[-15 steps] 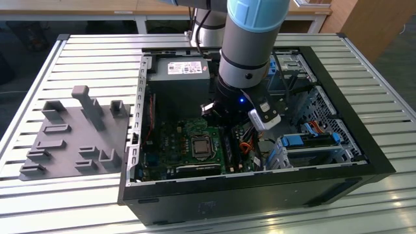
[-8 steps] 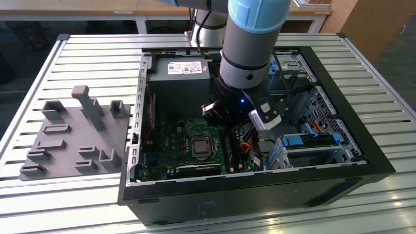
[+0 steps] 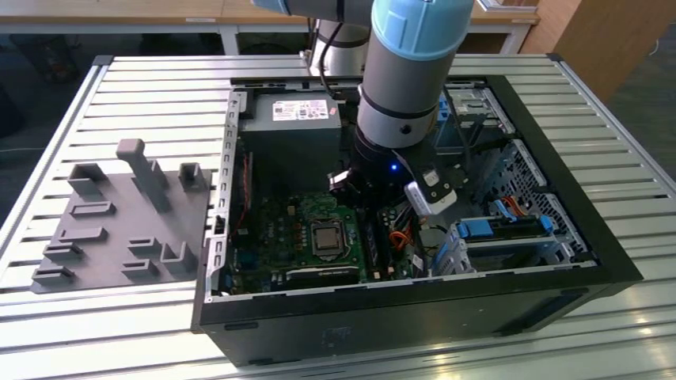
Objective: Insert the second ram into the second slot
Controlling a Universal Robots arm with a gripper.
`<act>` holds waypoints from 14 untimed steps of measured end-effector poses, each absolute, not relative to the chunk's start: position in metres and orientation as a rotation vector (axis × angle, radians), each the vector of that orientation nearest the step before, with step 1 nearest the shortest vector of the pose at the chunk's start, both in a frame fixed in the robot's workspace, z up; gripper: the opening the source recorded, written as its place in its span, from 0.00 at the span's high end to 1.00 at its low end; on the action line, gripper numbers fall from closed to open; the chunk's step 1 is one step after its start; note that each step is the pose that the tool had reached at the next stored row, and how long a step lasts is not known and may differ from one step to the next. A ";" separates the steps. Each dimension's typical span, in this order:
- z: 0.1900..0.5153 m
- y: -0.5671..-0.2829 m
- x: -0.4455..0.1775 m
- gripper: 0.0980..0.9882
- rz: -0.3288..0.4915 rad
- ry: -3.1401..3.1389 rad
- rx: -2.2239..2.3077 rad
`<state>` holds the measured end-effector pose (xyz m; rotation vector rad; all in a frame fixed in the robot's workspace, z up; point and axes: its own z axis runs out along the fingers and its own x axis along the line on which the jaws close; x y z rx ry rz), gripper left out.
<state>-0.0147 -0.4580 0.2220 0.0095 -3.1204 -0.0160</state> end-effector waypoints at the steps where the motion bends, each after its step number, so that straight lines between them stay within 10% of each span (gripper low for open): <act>1: 0.222 -0.458 -0.015 0.96 -0.016 -3.120 0.010; 14: 0.222 -0.462 -0.014 0.96 -0.016 -3.120 0.010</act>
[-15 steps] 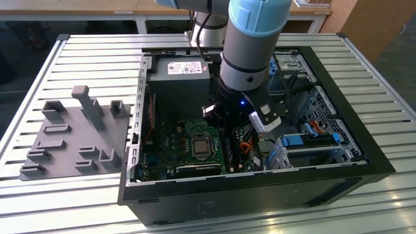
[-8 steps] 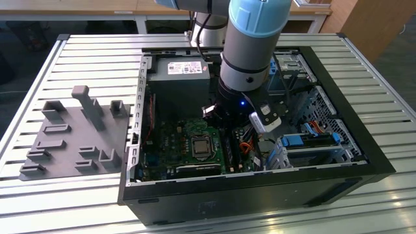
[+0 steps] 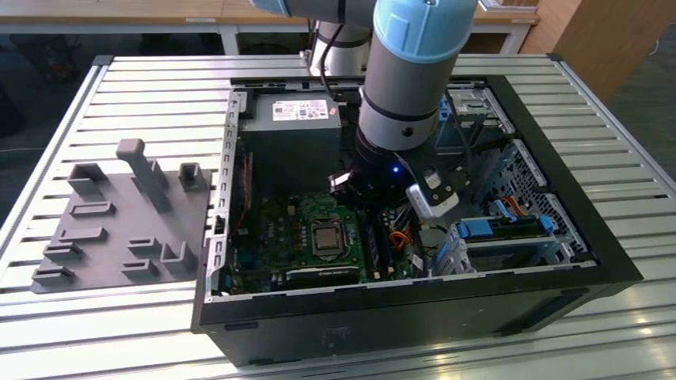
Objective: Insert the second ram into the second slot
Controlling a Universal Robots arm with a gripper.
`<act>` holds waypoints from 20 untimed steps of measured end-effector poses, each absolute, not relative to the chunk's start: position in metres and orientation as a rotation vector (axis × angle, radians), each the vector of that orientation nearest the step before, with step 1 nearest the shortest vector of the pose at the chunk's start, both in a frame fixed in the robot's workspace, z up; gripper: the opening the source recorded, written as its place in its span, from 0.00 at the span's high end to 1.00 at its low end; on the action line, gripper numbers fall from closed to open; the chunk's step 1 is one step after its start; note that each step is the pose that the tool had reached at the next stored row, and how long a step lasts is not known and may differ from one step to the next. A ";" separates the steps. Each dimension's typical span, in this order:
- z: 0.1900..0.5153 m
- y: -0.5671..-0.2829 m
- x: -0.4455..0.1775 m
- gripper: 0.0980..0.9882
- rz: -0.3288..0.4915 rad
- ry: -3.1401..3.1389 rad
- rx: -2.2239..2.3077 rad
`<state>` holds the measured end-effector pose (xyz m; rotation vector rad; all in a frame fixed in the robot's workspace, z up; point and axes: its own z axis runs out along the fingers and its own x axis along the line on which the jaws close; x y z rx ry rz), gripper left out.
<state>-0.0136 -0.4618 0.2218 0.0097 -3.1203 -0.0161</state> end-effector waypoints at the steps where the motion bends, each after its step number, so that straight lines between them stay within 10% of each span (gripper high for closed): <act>1: 0.222 -0.463 -0.014 0.96 -0.016 -3.120 0.010; 20: 0.222 -0.465 -0.012 0.96 -0.025 -3.120 0.000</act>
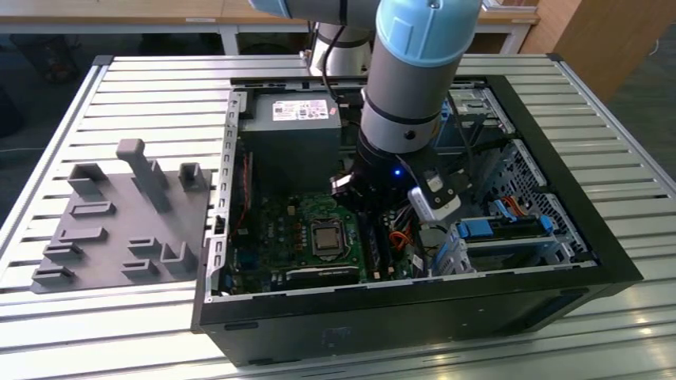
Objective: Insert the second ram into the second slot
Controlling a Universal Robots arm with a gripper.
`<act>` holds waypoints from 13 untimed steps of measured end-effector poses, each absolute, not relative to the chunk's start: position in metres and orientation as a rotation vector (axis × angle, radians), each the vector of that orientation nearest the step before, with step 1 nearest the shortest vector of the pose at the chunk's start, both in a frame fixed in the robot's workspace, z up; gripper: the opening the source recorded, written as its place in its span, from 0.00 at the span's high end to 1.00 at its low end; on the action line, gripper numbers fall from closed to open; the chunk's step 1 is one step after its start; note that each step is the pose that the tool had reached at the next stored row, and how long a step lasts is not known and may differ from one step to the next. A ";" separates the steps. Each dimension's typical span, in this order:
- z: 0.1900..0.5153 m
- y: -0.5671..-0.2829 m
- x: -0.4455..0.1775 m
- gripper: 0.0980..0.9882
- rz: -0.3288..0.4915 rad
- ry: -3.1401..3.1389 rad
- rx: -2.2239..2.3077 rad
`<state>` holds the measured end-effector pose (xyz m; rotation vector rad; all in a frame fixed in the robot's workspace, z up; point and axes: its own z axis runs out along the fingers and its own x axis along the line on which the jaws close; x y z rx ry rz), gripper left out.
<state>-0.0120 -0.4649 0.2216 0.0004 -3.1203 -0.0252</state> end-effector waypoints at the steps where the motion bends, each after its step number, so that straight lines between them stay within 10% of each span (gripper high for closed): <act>1: 0.222 -0.465 -0.012 0.96 -0.025 -3.120 -0.003; 13: 0.221 -0.465 -0.011 0.96 -0.026 -3.120 -0.017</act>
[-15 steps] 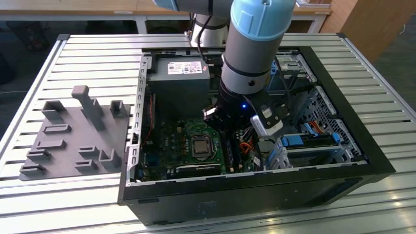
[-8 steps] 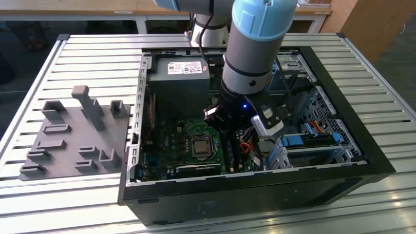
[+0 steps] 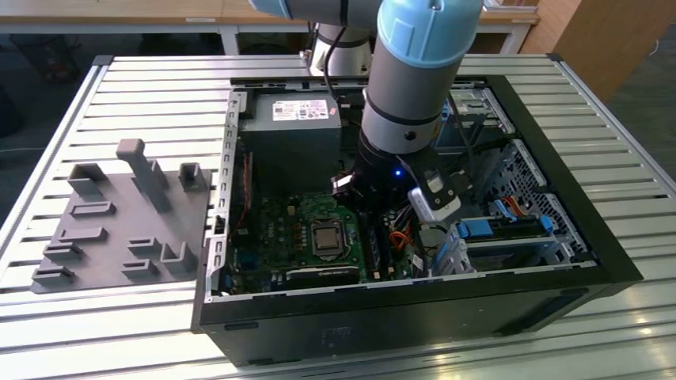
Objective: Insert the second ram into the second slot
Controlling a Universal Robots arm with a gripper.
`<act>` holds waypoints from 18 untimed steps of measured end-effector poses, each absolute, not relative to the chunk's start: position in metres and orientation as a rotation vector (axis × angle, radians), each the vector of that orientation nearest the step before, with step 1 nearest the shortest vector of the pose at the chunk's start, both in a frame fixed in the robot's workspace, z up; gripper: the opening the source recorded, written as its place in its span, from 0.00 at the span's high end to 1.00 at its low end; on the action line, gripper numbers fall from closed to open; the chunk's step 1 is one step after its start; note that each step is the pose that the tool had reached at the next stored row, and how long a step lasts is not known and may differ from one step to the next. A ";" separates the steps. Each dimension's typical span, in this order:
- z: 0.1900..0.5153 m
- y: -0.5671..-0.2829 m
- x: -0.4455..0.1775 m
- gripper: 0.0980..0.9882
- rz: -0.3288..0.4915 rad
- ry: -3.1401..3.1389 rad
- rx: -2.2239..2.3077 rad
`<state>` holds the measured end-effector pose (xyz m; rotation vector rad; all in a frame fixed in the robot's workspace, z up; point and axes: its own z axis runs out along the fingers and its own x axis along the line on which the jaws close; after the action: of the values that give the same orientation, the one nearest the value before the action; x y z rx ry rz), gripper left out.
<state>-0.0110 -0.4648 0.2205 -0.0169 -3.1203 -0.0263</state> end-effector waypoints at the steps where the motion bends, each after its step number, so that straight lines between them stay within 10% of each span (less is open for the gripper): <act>1: 0.220 -0.465 -0.011 0.96 -0.026 -3.120 -0.017; 18: 0.218 -0.465 -0.013 0.96 -0.026 -3.120 -0.025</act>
<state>-0.0126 -0.4648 0.2184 -0.0250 -3.1203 -0.0262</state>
